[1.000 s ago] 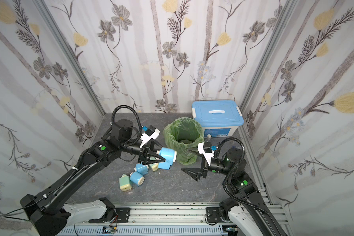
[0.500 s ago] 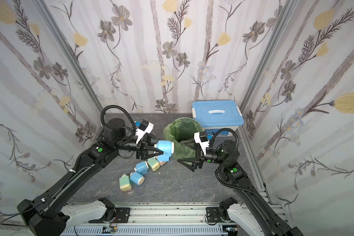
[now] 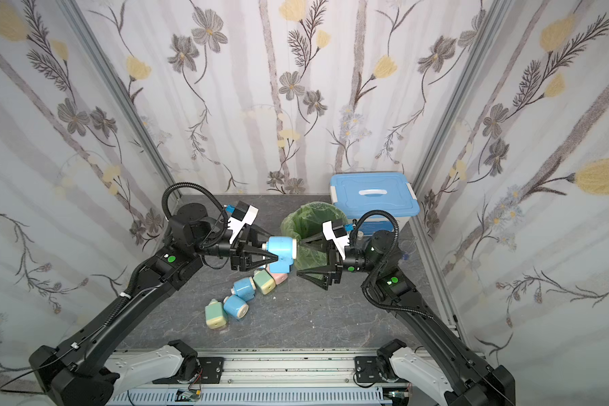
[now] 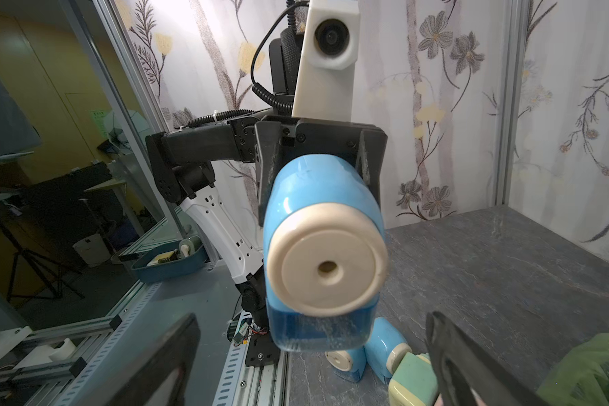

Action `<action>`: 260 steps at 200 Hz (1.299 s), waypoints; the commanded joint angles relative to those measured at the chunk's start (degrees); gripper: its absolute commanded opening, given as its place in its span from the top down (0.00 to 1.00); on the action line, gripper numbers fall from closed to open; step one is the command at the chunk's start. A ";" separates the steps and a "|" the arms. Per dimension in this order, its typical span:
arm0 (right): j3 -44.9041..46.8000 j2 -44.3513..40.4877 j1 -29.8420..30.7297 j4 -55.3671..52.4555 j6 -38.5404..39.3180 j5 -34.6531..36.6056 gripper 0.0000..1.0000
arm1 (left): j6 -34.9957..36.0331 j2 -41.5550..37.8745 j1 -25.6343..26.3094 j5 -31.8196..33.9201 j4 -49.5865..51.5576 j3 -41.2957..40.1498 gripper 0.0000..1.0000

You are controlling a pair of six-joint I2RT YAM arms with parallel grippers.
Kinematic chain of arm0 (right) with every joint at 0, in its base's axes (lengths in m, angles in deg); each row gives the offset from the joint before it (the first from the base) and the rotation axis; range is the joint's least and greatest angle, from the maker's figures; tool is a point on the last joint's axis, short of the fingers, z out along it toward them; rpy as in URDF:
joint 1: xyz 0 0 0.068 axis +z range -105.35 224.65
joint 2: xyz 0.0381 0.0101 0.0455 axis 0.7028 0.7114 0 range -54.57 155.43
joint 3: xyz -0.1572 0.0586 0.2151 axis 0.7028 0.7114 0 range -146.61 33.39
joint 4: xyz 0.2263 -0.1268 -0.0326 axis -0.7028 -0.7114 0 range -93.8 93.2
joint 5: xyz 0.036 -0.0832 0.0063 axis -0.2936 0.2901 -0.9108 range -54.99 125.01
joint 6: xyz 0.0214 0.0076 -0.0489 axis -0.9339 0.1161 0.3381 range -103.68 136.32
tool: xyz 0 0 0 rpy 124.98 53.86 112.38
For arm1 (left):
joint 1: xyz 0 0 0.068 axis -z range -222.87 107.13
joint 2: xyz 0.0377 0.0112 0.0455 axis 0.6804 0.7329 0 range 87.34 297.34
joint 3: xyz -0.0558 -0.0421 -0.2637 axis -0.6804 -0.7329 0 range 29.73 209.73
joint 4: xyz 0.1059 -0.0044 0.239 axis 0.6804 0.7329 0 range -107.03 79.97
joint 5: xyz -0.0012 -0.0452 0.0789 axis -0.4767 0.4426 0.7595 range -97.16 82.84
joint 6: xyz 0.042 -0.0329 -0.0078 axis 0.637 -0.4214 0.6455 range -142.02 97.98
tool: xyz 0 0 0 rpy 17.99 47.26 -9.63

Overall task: Take out the pencil sharpener tray and clean the shavings
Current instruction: Open the container of the pencil sharpener.

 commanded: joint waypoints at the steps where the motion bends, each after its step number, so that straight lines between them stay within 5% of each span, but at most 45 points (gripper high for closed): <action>1: -0.93 1.40 0.74 2.01 0.79 -0.23 0.00 | -0.86 -0.53 -0.09 -1.83 -3.99 -0.08 0.69; 105: -1.97 5.65 4.29 4.46 0.76 0.29 0.07 | -1.04 -1.07 -0.09 -0.95 -4.52 -0.76 0.68; 196: -1.84 6.53 4.19 4.40 1.77 -2.24 0.42 | -0.48 -1.84 -0.18 -0.68 -3.82 -1.02 0.68; 260: -1.82 5.92 2.55 2.55 3.60 -5.24 0.53 | -0.07 -1.77 -0.22 -0.84 -2.92 -0.94 0.68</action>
